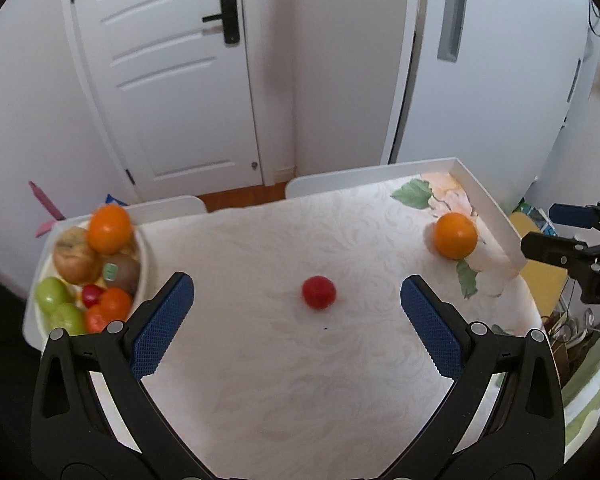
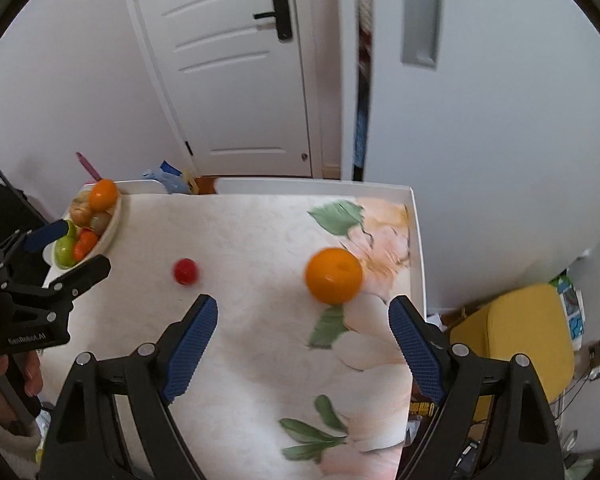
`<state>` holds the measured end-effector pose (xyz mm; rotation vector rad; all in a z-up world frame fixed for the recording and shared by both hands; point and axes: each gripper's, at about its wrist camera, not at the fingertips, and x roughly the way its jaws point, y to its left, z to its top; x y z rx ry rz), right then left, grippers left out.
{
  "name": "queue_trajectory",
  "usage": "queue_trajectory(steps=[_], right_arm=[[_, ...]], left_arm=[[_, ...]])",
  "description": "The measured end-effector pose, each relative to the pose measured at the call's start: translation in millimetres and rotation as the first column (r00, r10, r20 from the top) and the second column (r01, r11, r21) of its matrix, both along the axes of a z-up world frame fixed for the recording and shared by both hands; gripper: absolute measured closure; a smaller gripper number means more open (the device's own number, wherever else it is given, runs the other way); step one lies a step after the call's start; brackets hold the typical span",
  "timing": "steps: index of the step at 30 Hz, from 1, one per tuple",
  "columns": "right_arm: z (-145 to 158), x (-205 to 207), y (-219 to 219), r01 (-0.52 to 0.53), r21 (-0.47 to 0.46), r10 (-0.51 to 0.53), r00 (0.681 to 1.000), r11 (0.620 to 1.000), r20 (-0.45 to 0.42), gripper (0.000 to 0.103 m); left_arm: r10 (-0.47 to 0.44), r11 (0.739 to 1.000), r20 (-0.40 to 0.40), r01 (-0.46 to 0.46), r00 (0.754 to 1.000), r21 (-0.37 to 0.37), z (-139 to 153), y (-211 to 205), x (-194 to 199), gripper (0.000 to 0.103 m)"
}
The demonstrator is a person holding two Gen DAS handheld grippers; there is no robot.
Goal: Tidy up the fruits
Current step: 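Move the left tool to the last red tomato while the right tool approaches the last orange, then grasp the red tomato with the left tool while the right tool grasps the orange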
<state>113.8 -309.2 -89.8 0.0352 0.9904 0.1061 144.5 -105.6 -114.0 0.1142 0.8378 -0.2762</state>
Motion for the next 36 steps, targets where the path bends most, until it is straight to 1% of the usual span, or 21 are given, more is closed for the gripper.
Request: queue_trajectory(steps=[5,10,12,13,15,19,21,25,27,29,31,32,33,34,36], right_arm=[[-20.5,5.5,-13.6,0.02,0.007,-0.021,1.0,1.0,0.021,0.018],[-43.2,10.2,-17.0,0.012,0.054,-0.013,1.0,0.998,0.011,0.018],[-52.0,11.5,-16.8,0.017,0.069,-0.018,1.0,0.997,0.009,0.018],[-55.1,11.9,-16.5,0.016,0.078,-0.016,1.0,0.997,0.007,0.018],[-62.2,12.0,-15.1,0.016,0.088,-0.017,1.0,0.996,0.009,0.018],[-74.8,15.1,-12.6,0.01,0.099,-0.01,1.0,0.995,0.0,0.018],[-80.7,17.0,-11.1,0.007,0.098,-0.006,1.0,0.995,-0.008,0.018],[-89.5,21.7,-9.8,-0.002,0.094,0.004,1.0,0.996,-0.019,0.018],[-92.0,22.8,-9.6,-0.005,0.088,0.006,1.0,0.996,-0.018,0.018],[-94.2,24.9,-10.7,-0.004,0.089,0.006,1.0,0.996,-0.019,0.018],[-96.5,26.9,-11.7,-0.006,0.092,0.008,1.0,0.996,-0.021,0.018],[-97.5,28.0,-12.3,-0.006,0.091,0.008,1.0,0.996,-0.021,0.018],[-98.2,29.2,-12.9,-0.006,0.088,0.008,1.0,0.996,-0.019,0.018],[-98.6,30.3,-13.3,-0.007,0.086,0.009,1.0,0.996,-0.017,0.018],[-99.7,33.2,-14.1,-0.009,0.08,0.01,1.0,0.997,-0.013,0.018]], left_arm=[[0.01,1.0,-0.002,-0.01,1.0,0.017,-23.9,-10.2,4.7,0.0],[0.008,0.999,-0.004,-0.008,1.0,0.033,-41.2,-14.9,7.7,0.0],[0.003,0.999,-0.012,-0.002,1.0,0.041,-48.4,-18.3,10.9,0.009],[0.0,0.999,-0.018,0.001,1.0,0.045,-53.1,-20.1,12.9,0.011],[-0.002,0.999,-0.028,0.004,1.0,0.051,-60.6,-24.1,16.3,0.019],[-0.003,0.998,-0.047,0.006,0.999,0.057,-73.4,-29.6,21.8,0.026],[0.001,0.998,-0.059,0.002,0.998,0.058,-79.0,-31.1,24.9,0.033],[0.01,0.998,-0.081,-0.005,0.997,0.058,-88.6,-32.6,29.4,0.036],[0.011,0.998,-0.092,-0.005,0.996,0.056,-92.4,-33.2,30.7,0.04],[0.009,0.998,-0.102,-0.003,0.995,0.058,-96.0,-33.9,32.0,0.047],[0.008,0.998,-0.111,-0.002,0.994,0.06,-99.1,-34.7,33.0,0.048],[0.008,0.998,-0.113,-0.002,0.994,0.059,-100.3,-34.6,33.3,0.051],[0.008,0.998,-0.115,-0.002,0.993,0.057,-101.5,-34.9,33.5,0.058],[0.008,0.999,-0.117,-0.002,0.993,0.049,-101.9,-34.5,33.9,0.059],[0.009,0.999,-0.118,-0.004,0.993,0.045,-102.0,-34.8,34.9,0.066]])
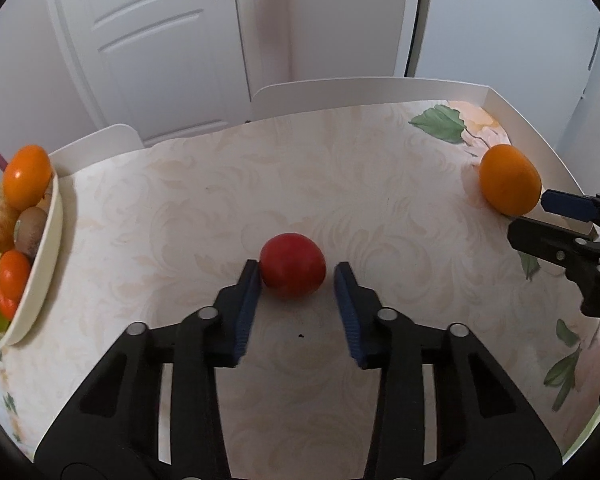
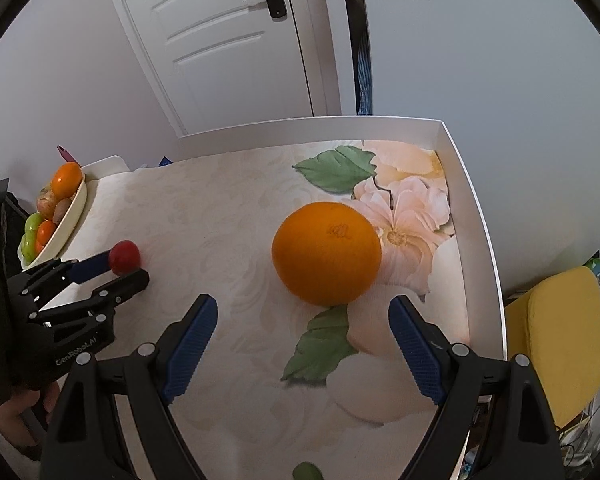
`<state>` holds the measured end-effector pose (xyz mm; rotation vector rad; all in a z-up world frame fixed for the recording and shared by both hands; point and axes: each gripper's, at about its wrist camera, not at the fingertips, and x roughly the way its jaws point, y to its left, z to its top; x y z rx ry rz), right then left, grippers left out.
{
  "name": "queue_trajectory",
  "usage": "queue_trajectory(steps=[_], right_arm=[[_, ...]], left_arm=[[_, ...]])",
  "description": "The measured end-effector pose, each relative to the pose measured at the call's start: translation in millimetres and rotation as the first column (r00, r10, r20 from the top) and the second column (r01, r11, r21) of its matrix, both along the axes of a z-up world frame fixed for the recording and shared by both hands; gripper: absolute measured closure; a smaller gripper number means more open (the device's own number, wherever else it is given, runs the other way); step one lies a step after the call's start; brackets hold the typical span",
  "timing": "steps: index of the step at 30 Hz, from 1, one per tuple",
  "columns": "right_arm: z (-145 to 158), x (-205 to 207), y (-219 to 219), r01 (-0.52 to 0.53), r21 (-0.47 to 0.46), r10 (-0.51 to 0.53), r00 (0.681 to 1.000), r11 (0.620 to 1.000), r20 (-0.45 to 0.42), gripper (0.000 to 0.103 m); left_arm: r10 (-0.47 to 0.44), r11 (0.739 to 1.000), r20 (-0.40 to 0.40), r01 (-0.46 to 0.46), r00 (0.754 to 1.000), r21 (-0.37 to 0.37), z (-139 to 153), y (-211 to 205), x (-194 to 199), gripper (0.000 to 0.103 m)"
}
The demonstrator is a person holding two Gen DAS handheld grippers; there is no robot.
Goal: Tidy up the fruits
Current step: 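Grasp the red tomato with the left tool while the right tool grasps the orange, then carry the tomato with the left tool into the bowl while the right tool carries the orange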
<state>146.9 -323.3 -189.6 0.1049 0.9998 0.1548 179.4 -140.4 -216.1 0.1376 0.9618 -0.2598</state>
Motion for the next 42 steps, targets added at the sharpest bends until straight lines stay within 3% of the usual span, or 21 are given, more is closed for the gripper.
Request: queue_trajectory(steps=[14,26,35,42], right_arm=[[-2.7,14.9,1.5,-0.005,-0.043,0.006,1.0,0.999,0.019,0.027],[-3.5,24.3,3.1,-0.001,-0.093,0.005,0.999,0.996,0.04,0.046],[0.8,27.1,10.9,-0.032,-0.096,0.039,0.997,0.995,0.064,0.048],[19.8,26.5,42.2,-0.098,-0.085,0.107,0.989,0.991,0.102,0.048]], left_arm=[[0.013,1.0,-0.008,-0.013,1.0,0.0,2.2,5.0,-3.8,0.067],[0.047,0.999,-0.011,-0.047,0.999,-0.009,2.1,15.9,-11.8,0.067],[0.09,0.996,0.004,-0.09,0.996,-0.021,12.1,37.6,-21.8,0.067],[0.144,0.989,0.025,-0.143,0.989,-0.035,28.9,65.4,-30.4,0.067]])
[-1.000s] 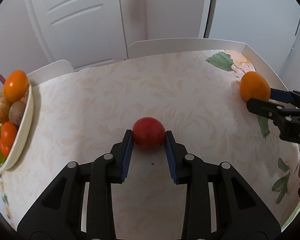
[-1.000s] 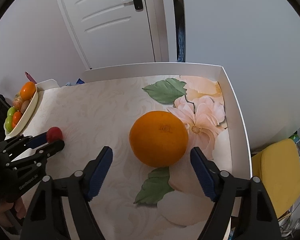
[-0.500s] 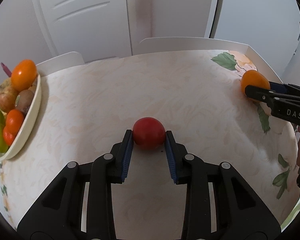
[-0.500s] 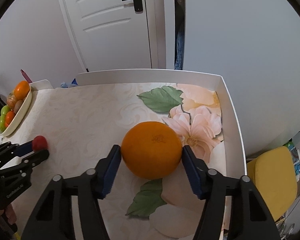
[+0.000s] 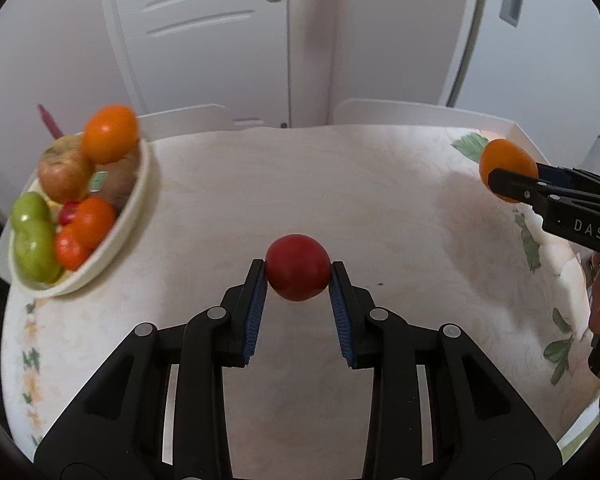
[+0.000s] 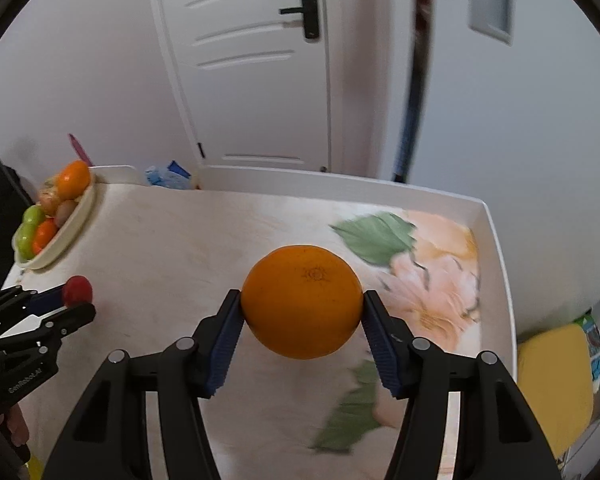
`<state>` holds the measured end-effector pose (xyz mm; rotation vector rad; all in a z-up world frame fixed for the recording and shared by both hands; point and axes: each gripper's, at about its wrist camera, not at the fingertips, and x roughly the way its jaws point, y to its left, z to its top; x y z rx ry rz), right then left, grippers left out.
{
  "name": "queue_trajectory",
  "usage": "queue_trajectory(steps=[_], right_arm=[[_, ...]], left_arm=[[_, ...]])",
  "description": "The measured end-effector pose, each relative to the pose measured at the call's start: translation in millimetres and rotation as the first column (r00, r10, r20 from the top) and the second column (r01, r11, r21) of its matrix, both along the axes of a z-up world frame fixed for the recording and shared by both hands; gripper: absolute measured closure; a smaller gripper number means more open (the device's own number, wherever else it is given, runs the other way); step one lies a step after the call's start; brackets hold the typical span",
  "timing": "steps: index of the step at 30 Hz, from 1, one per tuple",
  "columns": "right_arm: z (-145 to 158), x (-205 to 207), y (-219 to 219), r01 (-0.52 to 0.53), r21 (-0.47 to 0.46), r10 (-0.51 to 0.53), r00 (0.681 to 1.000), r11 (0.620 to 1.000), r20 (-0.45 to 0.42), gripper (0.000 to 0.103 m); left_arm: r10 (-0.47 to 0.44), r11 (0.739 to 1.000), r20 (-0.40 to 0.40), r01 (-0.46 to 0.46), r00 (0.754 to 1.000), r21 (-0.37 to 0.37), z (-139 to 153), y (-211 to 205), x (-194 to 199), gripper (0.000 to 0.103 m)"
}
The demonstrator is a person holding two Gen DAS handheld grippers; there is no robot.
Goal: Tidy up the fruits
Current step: 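Carry the tomato with the left tool into the bowl while the right tool carries the orange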
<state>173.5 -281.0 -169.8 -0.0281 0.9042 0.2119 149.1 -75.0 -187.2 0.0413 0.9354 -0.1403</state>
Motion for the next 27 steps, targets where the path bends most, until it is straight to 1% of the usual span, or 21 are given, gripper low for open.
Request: queue_trajectory(steps=[5,16,22,27], right_arm=[[15.5,-1.8,30.5,-0.062,0.017,0.062,0.998,0.998,0.016,0.048],[56.9,-9.8,117.6,-0.197,0.065,0.195,0.98,0.978,0.046,0.048],[69.5,-11.0,159.3,-0.242,0.09,0.237,0.97,0.966,0.057,0.048],[78.2,-6.1,193.7,-0.262,0.106,0.256,0.965,0.959,0.063,0.048]], left_arm=[[0.042,0.999,0.021,-0.041,0.999,-0.002,17.4,26.7,-8.3,0.067],[0.12,0.993,0.076,-0.121,0.99,0.012,60.2,101.8,-20.1,0.067],[0.138,0.99,0.107,-0.141,0.985,0.021,80.1,146.1,-14.6,0.067],[0.143,0.989,0.122,-0.147,0.982,0.028,87.1,174.7,-5.1,0.067]])
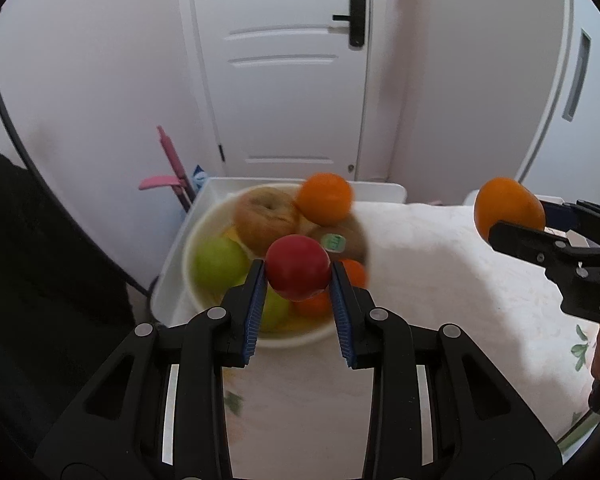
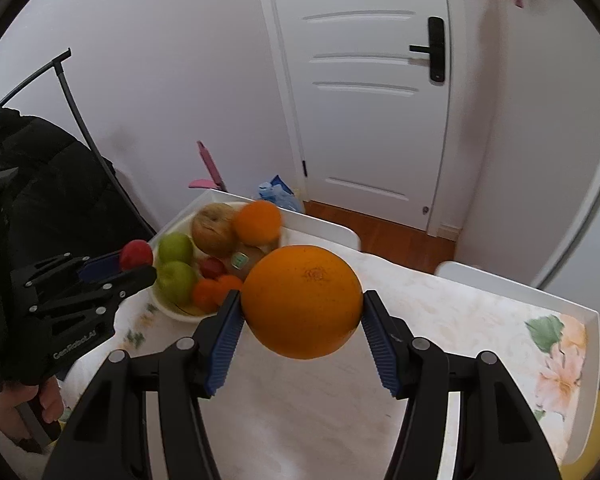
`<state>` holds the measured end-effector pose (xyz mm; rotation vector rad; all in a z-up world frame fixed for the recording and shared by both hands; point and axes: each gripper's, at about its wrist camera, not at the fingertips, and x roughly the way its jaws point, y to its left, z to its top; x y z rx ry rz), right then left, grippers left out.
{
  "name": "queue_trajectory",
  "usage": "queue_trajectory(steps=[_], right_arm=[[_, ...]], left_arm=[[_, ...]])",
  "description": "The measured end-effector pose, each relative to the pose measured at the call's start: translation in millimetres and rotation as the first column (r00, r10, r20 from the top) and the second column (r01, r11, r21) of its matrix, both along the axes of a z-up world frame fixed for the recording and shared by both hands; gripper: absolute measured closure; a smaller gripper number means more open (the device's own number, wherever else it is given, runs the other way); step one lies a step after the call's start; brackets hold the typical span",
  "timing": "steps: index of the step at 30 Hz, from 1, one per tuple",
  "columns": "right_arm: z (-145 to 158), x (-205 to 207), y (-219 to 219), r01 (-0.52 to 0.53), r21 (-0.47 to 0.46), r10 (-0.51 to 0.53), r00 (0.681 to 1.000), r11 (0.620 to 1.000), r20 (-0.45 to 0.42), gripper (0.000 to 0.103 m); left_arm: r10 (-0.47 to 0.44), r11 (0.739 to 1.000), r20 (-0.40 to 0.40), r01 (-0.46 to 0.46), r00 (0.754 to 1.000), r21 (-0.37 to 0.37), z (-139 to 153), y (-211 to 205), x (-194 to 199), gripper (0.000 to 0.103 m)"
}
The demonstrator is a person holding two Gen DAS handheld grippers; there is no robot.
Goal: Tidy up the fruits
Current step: 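Carry the tomato with the left tool into the bowl while the right tool carries the orange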
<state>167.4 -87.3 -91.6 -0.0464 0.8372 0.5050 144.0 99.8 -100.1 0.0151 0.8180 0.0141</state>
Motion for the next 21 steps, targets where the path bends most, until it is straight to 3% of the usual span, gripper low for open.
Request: queue_trajectory(steps=[9,21], right_arm=[[0.9,14.4,46.8,-0.02,0.009,0.02,1.0,1.0,-0.006,0.048],[-23.4,34.0,87.8,-0.024,0.001,0.024,0.999,1.0,-0.044,0.048]], left_arm=[[-0.008,1.0,0.003,0.008,1.0,0.003,-4.3,47.2,30.2,0.067],[-0.032,0.999,-0.041,0.032,0.999,0.007,-41.6,90.7,78.2,0.067]])
